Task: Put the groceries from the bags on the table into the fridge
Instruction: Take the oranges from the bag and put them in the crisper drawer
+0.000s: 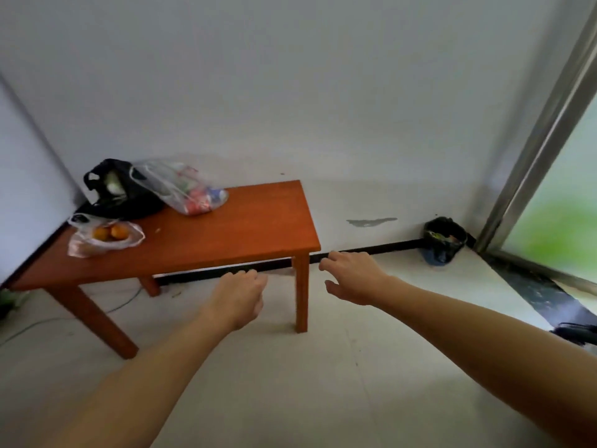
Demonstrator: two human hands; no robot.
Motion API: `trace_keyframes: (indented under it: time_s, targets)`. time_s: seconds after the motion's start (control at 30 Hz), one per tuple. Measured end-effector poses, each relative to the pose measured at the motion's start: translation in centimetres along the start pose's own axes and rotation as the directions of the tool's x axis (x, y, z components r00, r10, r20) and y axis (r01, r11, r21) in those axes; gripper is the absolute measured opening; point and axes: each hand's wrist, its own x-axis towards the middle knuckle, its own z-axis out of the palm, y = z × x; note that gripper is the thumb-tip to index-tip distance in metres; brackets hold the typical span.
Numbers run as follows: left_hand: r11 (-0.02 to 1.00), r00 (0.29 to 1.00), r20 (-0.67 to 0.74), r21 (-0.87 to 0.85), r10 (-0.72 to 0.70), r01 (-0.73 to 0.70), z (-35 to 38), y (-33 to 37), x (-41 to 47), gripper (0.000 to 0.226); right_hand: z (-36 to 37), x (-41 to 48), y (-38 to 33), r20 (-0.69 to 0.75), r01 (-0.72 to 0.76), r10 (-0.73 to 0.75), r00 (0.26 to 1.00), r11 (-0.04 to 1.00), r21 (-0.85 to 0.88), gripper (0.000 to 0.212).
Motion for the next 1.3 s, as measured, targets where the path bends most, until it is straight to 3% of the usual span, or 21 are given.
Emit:
trace_keyframes:
  time_s: [0.17, 0.3, 0.63, 0.87, 1.1, 1.3]
  targets:
    - [0.99, 0.992, 0.019, 0.057, -0.127, 0.126, 2.2, -8.3, 1.5, 0.017, 1.8, 10.9, -1.5, -0.009, 0.103, -0.102, 0.995, 0.994, 0.031, 0.023]
    - [0.964, 0.966, 0.028, 0.083, -0.256, 0.253, 3.0, -16.2, 3.5, 0.019, 2.8, 21.6, -3.1, -0.054, 0.211, -0.208, 0.977, 0.976, 0.059, 0.028]
    - [0.881, 0.877, 0.096, 0.091, -0.471, 0.464, 7.6, -30.5, 1.4, 0.019, 6.1, 38.6, -12.6, 0.01, 0.434, -0.437, 0.899, 0.896, 0.096, 0.033]
    - [0.882, 0.876, 0.107, 0.089, -0.471, 0.463, 12.8, -43.0, 1.3, 0.02, 8.9, 49.1, -20.3, 0.038, 0.43, -0.434, 0.9, 0.898, 0.091, 0.037]
    - [0.915, 0.907, 0.128, 0.003, -0.401, 0.404, 16.8, -56.2, 0.8, 0.021, 10.2, 59.4, -28.3, 0.104, 0.354, -0.365, 0.925, 0.929, 0.112, 0.037]
    - [0.91, 0.91, 0.162, -0.107, -0.382, 0.401, 21.2, -63.4, 2.4, 0.02, 13.3, 65.2, -32.6, 0.131, 0.373, -0.391, 0.911, 0.917, 0.141, 0.04]
